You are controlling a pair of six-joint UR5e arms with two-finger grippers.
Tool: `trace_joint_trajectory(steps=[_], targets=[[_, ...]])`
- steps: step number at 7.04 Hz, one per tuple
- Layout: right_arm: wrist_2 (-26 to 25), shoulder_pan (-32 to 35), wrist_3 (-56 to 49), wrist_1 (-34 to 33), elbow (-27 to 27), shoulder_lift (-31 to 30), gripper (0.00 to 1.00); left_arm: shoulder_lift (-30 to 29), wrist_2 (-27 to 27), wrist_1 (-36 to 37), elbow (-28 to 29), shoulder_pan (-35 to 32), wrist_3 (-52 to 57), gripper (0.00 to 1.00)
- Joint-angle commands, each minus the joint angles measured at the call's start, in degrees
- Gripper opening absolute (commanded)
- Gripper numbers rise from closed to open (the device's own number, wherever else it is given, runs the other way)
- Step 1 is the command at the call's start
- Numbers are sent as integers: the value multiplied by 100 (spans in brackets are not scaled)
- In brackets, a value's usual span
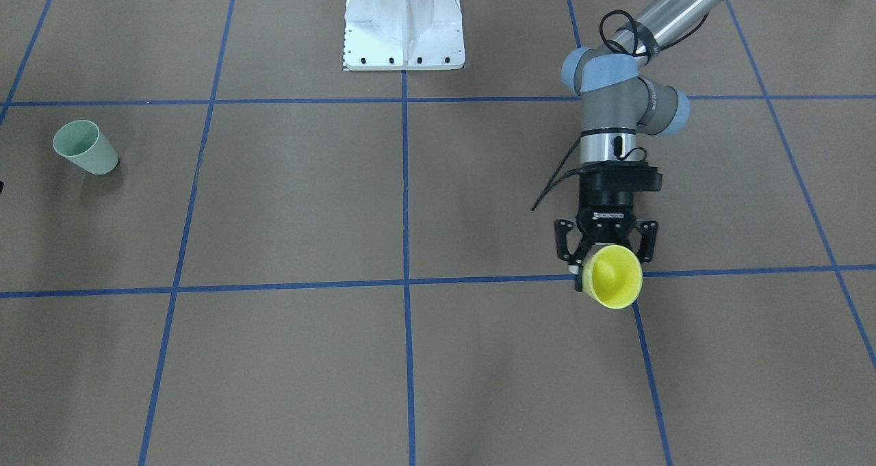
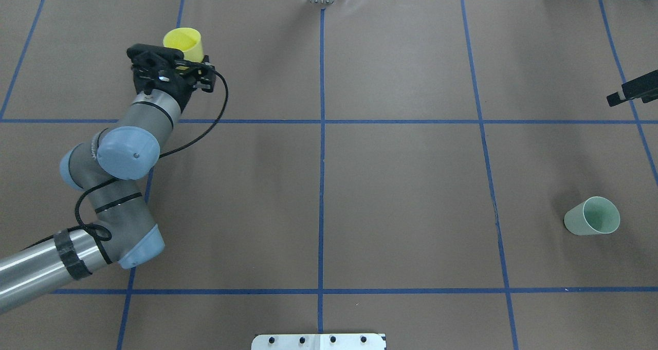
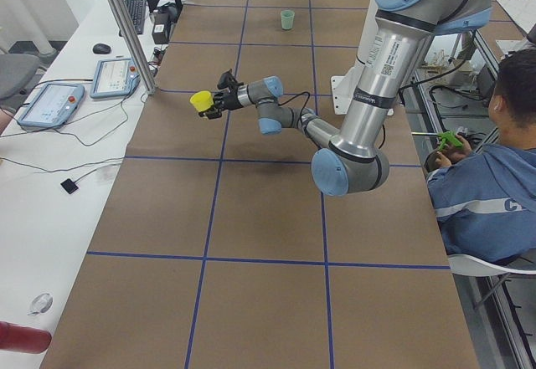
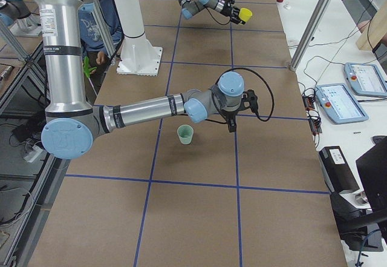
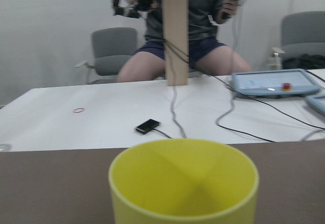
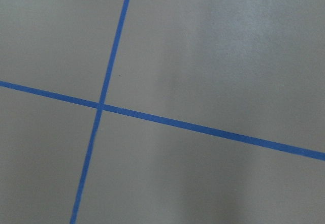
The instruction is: Transfer and stack yellow cup on green cup
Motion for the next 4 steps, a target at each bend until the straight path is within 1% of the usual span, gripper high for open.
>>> trace_joint_trajectory(steps=[1,2,3,4], targets=[[130,-244,1138,10,286,330,100,-798,-387,-658,253,622,378,0],[121,-480,1578,19,358,549,100,-1255,-459,-633,393,764,412,0],[103,-953,2087,2,367,986,100,-1485,-1112,-676,881,748,743,0],[-10,-1375,2893,2,350,1408,100,-1653,-1858,-720,921,695,2217,0]])
